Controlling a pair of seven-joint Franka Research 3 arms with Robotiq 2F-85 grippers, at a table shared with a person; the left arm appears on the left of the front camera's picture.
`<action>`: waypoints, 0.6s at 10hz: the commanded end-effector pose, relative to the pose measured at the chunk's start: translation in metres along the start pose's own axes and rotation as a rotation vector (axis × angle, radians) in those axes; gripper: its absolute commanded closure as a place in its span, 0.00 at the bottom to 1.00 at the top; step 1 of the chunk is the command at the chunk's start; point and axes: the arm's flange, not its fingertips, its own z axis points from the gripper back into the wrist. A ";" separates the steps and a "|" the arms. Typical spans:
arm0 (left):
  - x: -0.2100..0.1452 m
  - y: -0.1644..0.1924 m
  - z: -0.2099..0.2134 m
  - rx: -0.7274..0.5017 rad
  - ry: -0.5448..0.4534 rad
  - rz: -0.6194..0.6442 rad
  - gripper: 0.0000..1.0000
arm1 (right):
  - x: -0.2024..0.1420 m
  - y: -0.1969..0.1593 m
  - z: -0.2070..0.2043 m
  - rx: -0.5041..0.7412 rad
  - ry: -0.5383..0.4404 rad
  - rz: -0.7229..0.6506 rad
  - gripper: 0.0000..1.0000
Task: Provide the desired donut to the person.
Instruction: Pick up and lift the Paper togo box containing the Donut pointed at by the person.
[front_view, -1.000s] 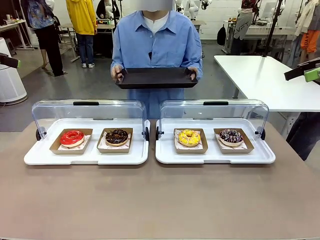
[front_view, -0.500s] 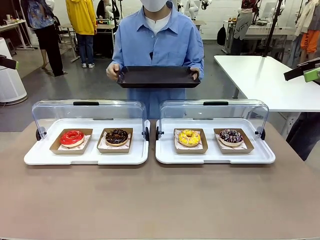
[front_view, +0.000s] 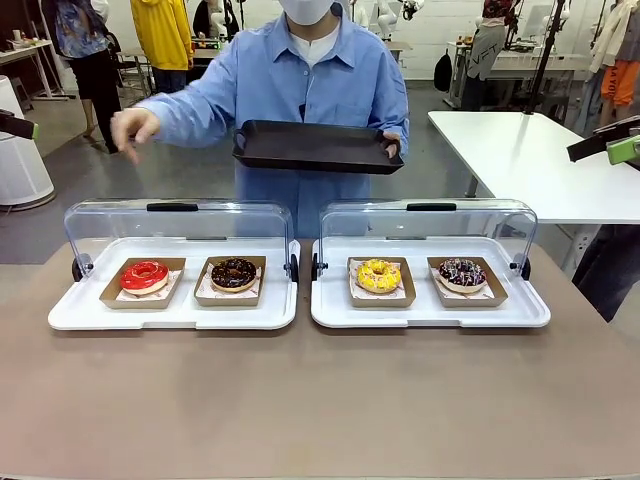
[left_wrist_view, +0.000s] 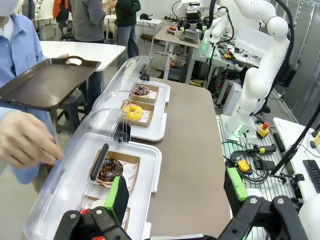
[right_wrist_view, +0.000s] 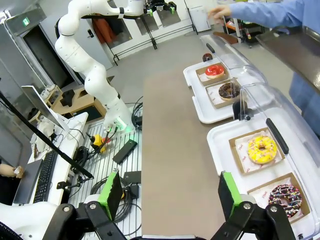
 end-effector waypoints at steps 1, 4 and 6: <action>0.001 0.000 0.000 0.010 -0.008 0.010 0.00 | 0.000 0.000 -0.001 0.006 -0.005 0.003 0.00; 0.001 0.000 0.000 0.010 -0.008 0.010 0.00 | 0.000 0.000 -0.001 0.006 -0.005 0.003 0.00; 0.001 0.000 0.000 0.010 -0.008 0.010 0.00 | 0.000 0.000 -0.001 0.006 -0.005 0.003 0.00</action>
